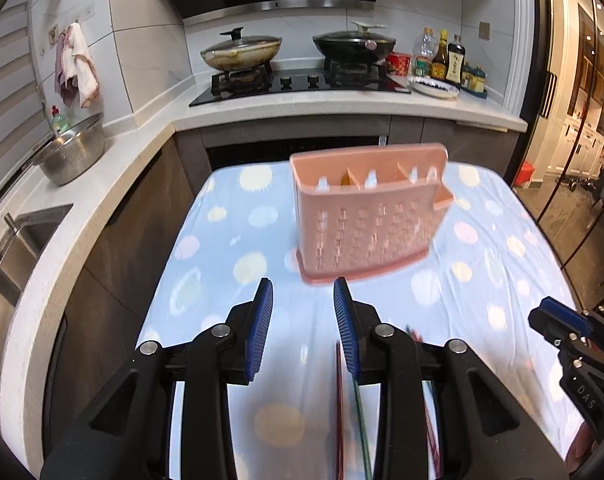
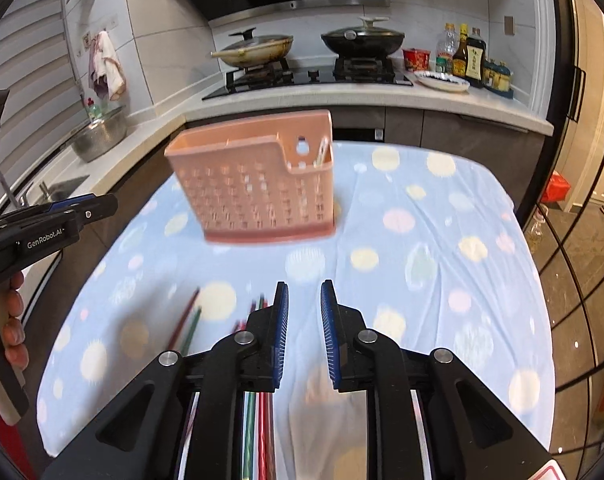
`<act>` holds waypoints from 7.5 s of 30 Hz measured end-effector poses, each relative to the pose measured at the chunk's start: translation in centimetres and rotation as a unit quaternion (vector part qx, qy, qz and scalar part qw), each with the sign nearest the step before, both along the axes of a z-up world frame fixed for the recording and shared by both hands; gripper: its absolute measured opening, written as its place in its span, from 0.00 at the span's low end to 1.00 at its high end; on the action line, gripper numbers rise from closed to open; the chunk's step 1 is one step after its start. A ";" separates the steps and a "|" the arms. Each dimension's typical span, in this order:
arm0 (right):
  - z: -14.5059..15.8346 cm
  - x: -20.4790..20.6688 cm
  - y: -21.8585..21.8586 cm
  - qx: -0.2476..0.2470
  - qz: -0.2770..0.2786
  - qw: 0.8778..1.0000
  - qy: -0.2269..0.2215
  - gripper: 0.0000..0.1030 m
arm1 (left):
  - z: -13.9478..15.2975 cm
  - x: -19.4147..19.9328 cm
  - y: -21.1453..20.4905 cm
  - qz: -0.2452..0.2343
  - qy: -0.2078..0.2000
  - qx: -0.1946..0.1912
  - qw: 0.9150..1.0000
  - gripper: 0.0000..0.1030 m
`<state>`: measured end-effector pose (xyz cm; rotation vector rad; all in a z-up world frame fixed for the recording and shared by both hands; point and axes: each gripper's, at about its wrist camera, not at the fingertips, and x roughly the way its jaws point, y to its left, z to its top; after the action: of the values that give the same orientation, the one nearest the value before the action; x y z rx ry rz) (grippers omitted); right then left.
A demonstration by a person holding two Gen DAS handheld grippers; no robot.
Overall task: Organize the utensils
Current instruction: 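Open both tools over the pink holder to drop the spoons in, then grasp a red chopstick with the left tool while the right tool grasps a brown chopstick, then lift the chopsticks and carry them above the pink holder with both tools, then lower the chopsticks into the pink holder and open both tools, then move both tools back toward the remaining chopsticks on the cloth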
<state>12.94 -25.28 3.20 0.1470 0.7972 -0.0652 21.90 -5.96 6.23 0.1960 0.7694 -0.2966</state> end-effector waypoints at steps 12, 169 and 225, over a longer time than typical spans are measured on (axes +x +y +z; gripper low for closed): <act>-6.0 -10.5 1.5 0.004 -0.008 0.998 0.056 0.17 | -8.4 -9.3 3.8 0.017 0.079 0.017 0.997 0.30; 16.8 16.6 -2.4 0.031 0.011 0.987 -0.155 0.07 | 18.1 9.3 -3.0 -0.036 -0.130 -0.087 0.987 0.07; 3.6 -0.8 0.9 -0.019 0.022 0.998 -0.051 0.23 | 2.1 -2.8 4.8 0.037 -0.024 -0.034 0.998 0.44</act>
<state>12.16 -24.34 6.81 0.0968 0.6960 -0.0306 19.08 -1.13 8.34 0.1101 0.7167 -0.2463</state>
